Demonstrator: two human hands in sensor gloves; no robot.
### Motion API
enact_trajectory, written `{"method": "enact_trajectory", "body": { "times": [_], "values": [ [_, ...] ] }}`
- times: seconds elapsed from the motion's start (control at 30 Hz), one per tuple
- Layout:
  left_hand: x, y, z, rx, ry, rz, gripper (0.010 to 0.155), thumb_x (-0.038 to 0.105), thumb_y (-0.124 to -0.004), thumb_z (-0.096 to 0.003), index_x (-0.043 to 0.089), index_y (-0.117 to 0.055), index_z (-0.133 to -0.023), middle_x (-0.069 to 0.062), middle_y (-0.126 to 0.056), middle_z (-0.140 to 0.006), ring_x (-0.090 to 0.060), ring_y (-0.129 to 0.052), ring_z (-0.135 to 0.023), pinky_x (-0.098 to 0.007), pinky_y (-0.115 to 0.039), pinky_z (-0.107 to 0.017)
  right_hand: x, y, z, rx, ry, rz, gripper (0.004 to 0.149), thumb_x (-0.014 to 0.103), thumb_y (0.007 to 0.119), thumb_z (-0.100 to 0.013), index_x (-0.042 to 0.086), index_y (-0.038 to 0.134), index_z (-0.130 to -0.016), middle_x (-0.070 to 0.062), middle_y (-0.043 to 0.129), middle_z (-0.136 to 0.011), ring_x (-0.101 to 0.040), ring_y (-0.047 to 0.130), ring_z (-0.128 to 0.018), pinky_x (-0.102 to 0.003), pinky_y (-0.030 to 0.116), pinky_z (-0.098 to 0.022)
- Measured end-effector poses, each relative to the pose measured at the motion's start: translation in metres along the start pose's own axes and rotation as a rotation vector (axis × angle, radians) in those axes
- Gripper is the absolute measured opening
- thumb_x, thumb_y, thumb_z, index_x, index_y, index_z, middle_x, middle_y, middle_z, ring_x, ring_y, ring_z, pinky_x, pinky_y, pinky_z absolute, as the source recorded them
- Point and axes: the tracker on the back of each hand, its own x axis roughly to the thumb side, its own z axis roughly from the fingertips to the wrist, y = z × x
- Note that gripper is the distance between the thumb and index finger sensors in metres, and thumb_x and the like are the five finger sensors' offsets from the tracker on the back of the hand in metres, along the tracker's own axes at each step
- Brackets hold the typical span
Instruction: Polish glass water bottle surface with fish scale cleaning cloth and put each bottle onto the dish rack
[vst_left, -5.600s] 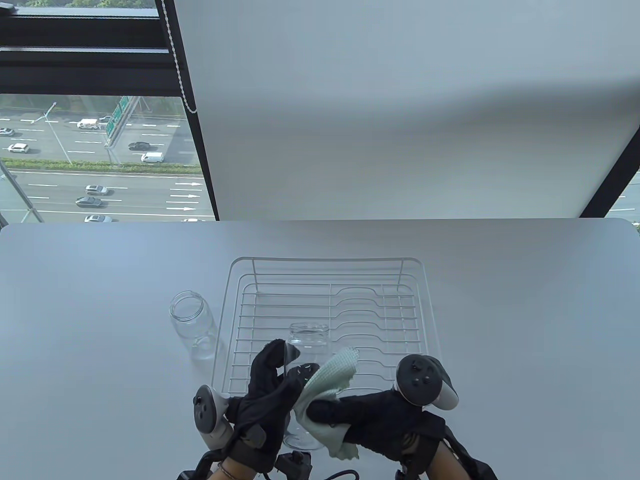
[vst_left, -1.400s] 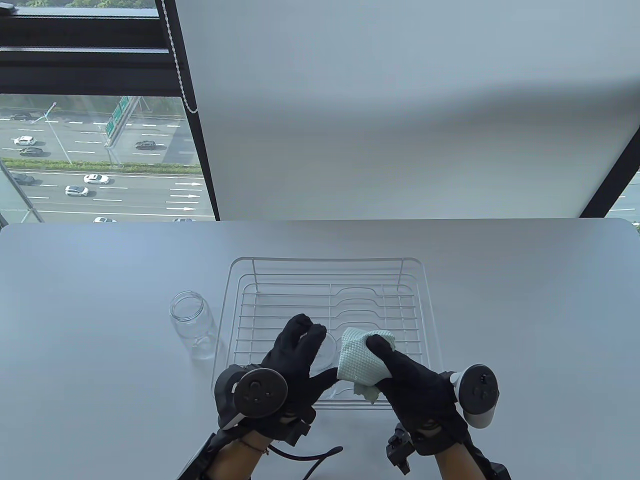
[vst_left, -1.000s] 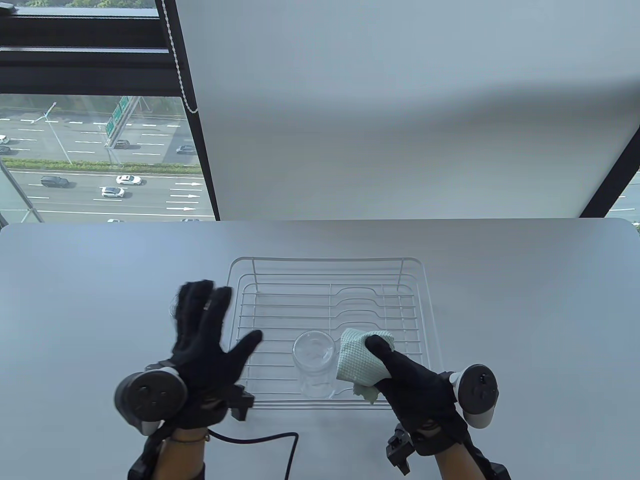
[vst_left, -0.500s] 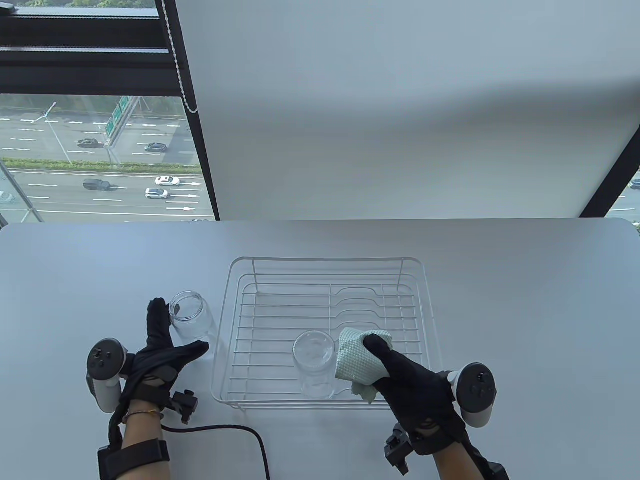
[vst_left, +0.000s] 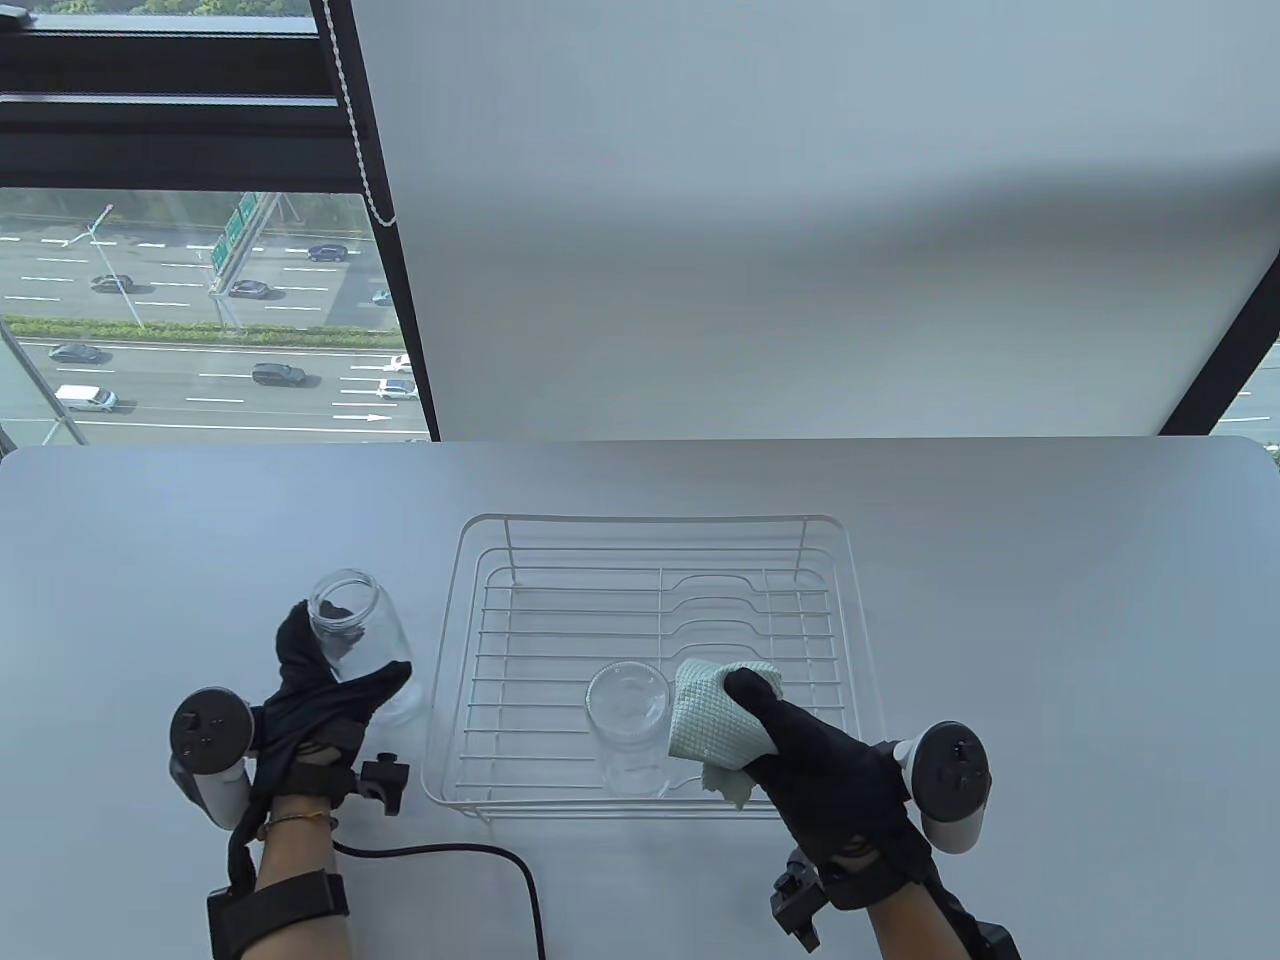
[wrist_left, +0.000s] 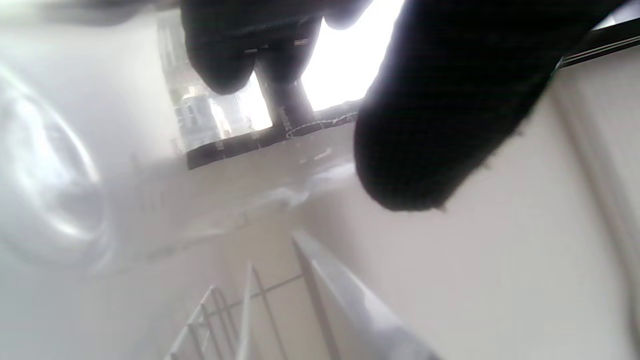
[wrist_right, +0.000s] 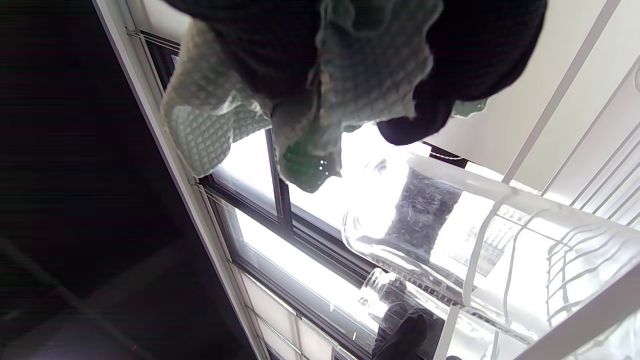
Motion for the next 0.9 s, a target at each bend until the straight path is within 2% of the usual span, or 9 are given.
{"method": "enact_trajectory", "body": {
  "times": [0.1, 0.13, 0.23, 0.33, 0.5, 0.67, 0.77, 0.87, 0.9],
  "values": [
    [0.058, 0.018, 0.007, 0.23, -0.236, 0.091, 0.105, 0.056, -0.104, -0.035, 0.023, -0.04, -0.111, -0.011, -0.059, -0.109, -0.047, -0.079, -0.091, -0.083, -0.04, -0.065, 0.0, 0.003, -0.002, 0.004, 0.006, 0.012, 0.056, 0.033, 0.082, -0.053, 0.04, 0.057, -0.103, -0.01, 0.088, -0.08, -0.029, 0.095, -0.062, -0.049, 0.079, -0.052],
    [0.075, 0.018, 0.007, 0.233, -0.287, 0.147, 0.104, 0.059, -0.102, -0.0358, 0.024, -0.042, -0.112, -0.013, -0.061, -0.108, -0.047, -0.081, -0.088, -0.083, -0.042, -0.065, 0.001, 0.004, -0.002, 0.004, 0.005, 0.016, 0.057, 0.033, 0.082, -0.053, 0.039, 0.057, -0.103, -0.01, 0.088, -0.08, -0.029, 0.095, -0.062, -0.049, 0.079, -0.052],
    [0.147, -0.005, 0.023, 0.027, -0.379, 0.328, 0.1, 0.068, -0.092, -0.0412, 0.024, -0.04, -0.114, -0.013, -0.063, -0.108, -0.045, -0.083, -0.083, -0.079, -0.056, -0.064, 0.007, 0.005, -0.007, 0.007, -0.011, 0.017, 0.057, 0.034, 0.081, -0.054, 0.038, 0.056, -0.104, -0.009, 0.088, -0.081, -0.027, 0.095, -0.063, -0.048, 0.079, -0.052],
    [0.182, -0.061, 0.048, -0.308, -0.331, 0.543, 0.1, 0.068, -0.089, -0.0447, 0.022, -0.034, -0.115, -0.012, -0.06, -0.109, -0.047, -0.083, -0.083, -0.073, -0.072, -0.06, 0.03, 0.004, -0.02, 0.047, -0.039, 0.048, 0.055, 0.035, 0.079, -0.055, 0.041, 0.055, -0.105, -0.007, 0.087, -0.084, -0.027, 0.094, -0.065, -0.047, 0.078, -0.055],
    [0.178, -0.139, 0.075, -0.618, -0.106, 0.675, 0.098, 0.065, -0.089, -0.0464, 0.021, -0.034, -0.115, -0.017, -0.061, -0.107, -0.051, -0.084, -0.079, -0.066, -0.079, -0.054, 0.081, 0.019, -0.032, 0.106, -0.191, 0.142, 0.051, 0.034, 0.079, -0.055, 0.046, 0.062, -0.102, -0.009, 0.084, -0.088, -0.029, 0.092, -0.068, -0.049, 0.076, -0.057],
    [0.166, -0.167, 0.09, -0.684, -0.02, 0.746, 0.098, 0.067, -0.081, -0.0501, 0.018, -0.024, -0.114, -0.02, -0.056, -0.106, -0.051, -0.084, -0.076, -0.062, -0.081, -0.053, 0.075, 0.031, -0.033, -0.02, -0.25, 0.359, 0.053, 0.048, 0.072, -0.055, 0.053, 0.052, -0.103, -0.006, 0.083, -0.089, -0.024, 0.094, -0.067, -0.045, 0.079, -0.055],
    [0.16, -0.161, 0.087, -0.639, -0.034, 0.729, 0.097, 0.069, -0.076, -0.0514, 0.018, -0.022, -0.114, -0.02, -0.055, -0.106, -0.049, -0.085, -0.075, -0.059, -0.082, -0.053, 0.068, 0.041, -0.039, 0.265, -0.219, 0.179, 0.051, 0.046, 0.079, -0.052, 0.055, 0.06, -0.098, -0.013, 0.084, -0.08, -0.027, 0.093, -0.06, -0.048, 0.078, -0.052],
    [0.157, -0.152, 0.081, -0.598, -0.024, 0.766, 0.097, 0.069, -0.076, -0.0515, 0.019, -0.02, -0.114, -0.02, -0.054, -0.107, -0.05, -0.084, -0.075, -0.059, -0.081, -0.053, 0.07, 0.054, -0.042, 0.646, -0.103, 0.145, 0.048, 0.04, 0.083, -0.052, 0.052, 0.065, -0.095, -0.014, 0.088, -0.074, -0.026, 0.097, -0.055, -0.047, 0.08, -0.048],
    [0.156, -0.151, 0.081, -0.624, -0.038, 0.725, 0.097, 0.07, -0.076, -0.0513, 0.019, -0.023, -0.115, -0.02, -0.055, -0.107, -0.049, -0.085, -0.075, -0.059, -0.082, -0.053, 0.072, 0.056, -0.042, 0.612, -0.122, 0.161, 0.049, 0.039, 0.083, -0.052, 0.052, 0.066, -0.095, -0.015, 0.089, -0.072, -0.026, 0.097, -0.054, -0.048, 0.081, -0.047]
  ]
}}
